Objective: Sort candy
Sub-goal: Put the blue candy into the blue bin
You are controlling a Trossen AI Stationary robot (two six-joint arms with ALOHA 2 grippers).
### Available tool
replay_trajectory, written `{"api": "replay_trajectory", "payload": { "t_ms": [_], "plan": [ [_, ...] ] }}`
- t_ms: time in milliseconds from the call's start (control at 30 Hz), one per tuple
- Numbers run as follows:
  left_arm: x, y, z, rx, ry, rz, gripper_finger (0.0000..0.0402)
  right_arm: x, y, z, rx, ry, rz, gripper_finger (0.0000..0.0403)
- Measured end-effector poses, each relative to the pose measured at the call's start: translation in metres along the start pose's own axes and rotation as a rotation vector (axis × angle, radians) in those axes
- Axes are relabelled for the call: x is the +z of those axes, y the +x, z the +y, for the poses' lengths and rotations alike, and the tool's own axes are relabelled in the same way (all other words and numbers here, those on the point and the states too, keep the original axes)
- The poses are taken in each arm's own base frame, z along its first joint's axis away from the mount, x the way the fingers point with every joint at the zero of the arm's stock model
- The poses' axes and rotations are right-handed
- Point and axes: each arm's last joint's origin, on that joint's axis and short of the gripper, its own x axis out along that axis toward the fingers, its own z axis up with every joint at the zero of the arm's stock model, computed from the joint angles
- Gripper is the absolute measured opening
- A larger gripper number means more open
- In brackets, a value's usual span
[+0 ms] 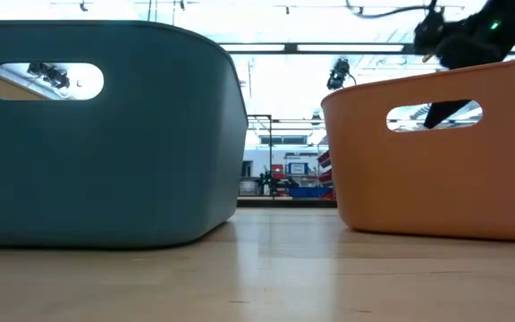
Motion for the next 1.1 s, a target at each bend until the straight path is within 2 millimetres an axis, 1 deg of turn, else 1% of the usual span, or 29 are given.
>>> {"api": "replay_trajectory", "payload": {
  "t_ms": [133, 233, 400, 533, 600, 800, 967, 1100],
  "plan": [
    [0.0, 0.0, 0.0, 0.006, -0.001, -0.01, 0.0001, -0.008, -0.018, -0.005, 0.086, 0.069, -0.02, 0.0],
    [0.0, 0.0, 0.0, 0.006, -0.001, -0.01, 0.0001, -0.014, -0.027, -0.006, 0.162, 0.091, 0.015, 0.0],
    [0.0, 0.0, 0.0, 0.006, -0.002, -0.01, 0.0001, -0.026, -0.036, -0.003, 0.286, 0.046, 0.142, 0.0],
    [0.0, 0.0, 0.0, 0.006, -0.002, -0.011, 0.0001, -0.038, -0.04, -0.001, 0.363, -0.022, 0.301, 0.0],
    [0.0, 0.0, 0.0, 0.006, -0.002, -0.011, 0.0001, -0.044, -0.041, -0.003, 0.332, -0.027, 0.367, 0.0],
    [0.001, 0.0, 0.0, 0.015, -0.002, -0.025, 0.0001, -0.059, -0.042, -0.011, 0.15, -0.051, 0.502, 0.0],
    [0.001, 0.0, 0.0, 0.015, -0.003, -0.026, 0.0001, -0.065, -0.04, -0.005, 0.159, -0.159, 0.526, 0.0004],
    [0.001, 0.0, 0.0, 0.016, -0.002, -0.026, 0.0001, -0.075, -0.032, 0.002, 0.179, -0.258, 0.528, 0.0019]
  ]
}}
